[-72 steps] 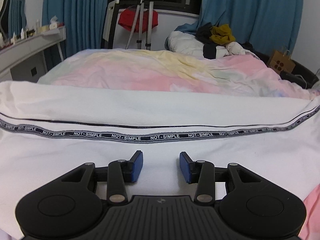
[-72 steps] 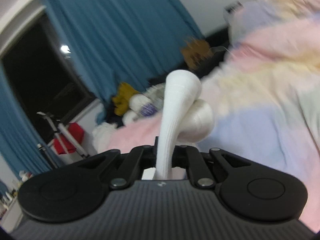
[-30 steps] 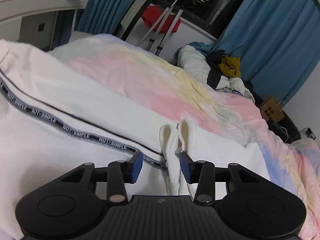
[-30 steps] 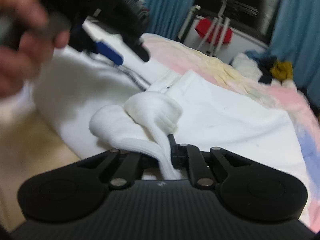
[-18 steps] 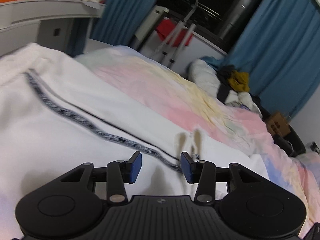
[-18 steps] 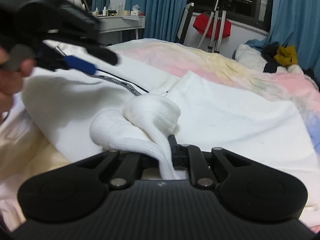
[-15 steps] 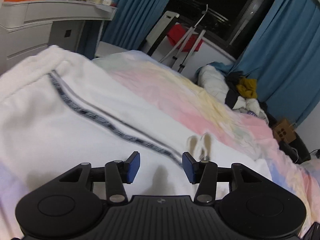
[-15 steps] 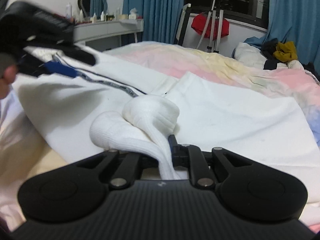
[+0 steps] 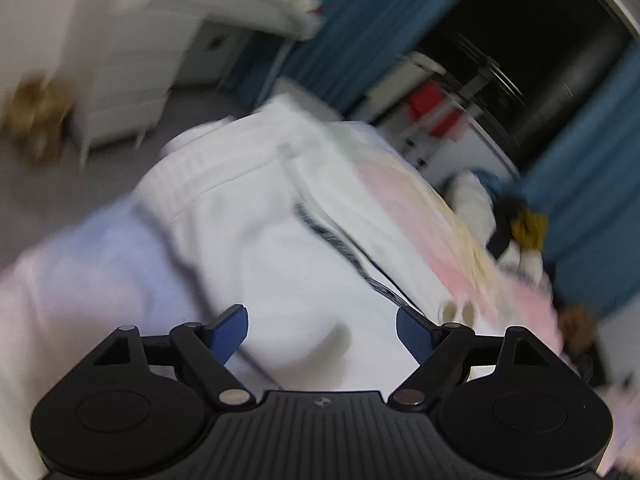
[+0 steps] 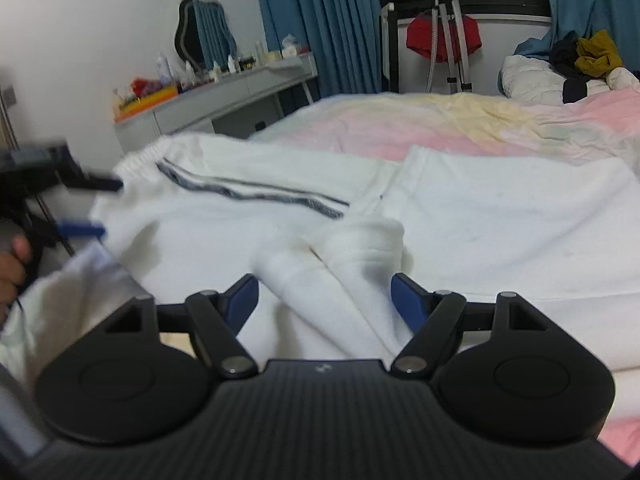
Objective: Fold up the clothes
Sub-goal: 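Open the right tool to drop the leg hem onto the pants, then grasp the elastic waistband with the left tool and lift it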
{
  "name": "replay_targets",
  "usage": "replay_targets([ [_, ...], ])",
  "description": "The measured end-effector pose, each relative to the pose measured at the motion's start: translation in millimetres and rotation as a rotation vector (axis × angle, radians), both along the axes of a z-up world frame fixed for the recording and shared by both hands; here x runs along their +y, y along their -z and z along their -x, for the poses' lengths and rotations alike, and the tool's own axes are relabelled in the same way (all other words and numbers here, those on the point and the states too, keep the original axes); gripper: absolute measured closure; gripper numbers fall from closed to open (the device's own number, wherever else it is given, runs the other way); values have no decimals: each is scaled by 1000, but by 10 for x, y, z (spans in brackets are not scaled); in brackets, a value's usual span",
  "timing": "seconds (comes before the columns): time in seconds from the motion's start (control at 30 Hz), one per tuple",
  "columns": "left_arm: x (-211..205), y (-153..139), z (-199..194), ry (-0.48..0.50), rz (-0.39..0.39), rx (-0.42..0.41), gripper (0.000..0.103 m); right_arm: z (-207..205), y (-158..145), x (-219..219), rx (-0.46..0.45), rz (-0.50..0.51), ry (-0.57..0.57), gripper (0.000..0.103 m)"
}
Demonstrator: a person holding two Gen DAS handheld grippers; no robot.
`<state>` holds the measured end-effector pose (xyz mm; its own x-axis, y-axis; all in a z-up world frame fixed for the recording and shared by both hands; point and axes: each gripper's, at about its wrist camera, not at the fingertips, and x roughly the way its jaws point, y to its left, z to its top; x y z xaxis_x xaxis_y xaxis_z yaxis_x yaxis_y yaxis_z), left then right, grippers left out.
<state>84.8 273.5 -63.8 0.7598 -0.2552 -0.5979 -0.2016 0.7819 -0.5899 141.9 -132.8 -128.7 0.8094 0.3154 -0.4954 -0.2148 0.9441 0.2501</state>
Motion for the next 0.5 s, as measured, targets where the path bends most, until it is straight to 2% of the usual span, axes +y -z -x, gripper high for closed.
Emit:
replay_targets([
  [0.07, 161, 53, 37, -65, 72, 9, 20, 104, -147, -59, -28, -49, 26, 28],
  [0.23, 346, 109, 44, -165, 72, 46, 20, 139, -319, -271, -94, -20, 158, 28],
  [0.37, 434, 154, 33, -191, 79, 62, 20, -53, -103, -442, -17, 6, 238, 28],
  [0.5, 439, 173, 4, -215, 50, 77, 20, -225, 184, -425, 72, 41, 232, 26],
])
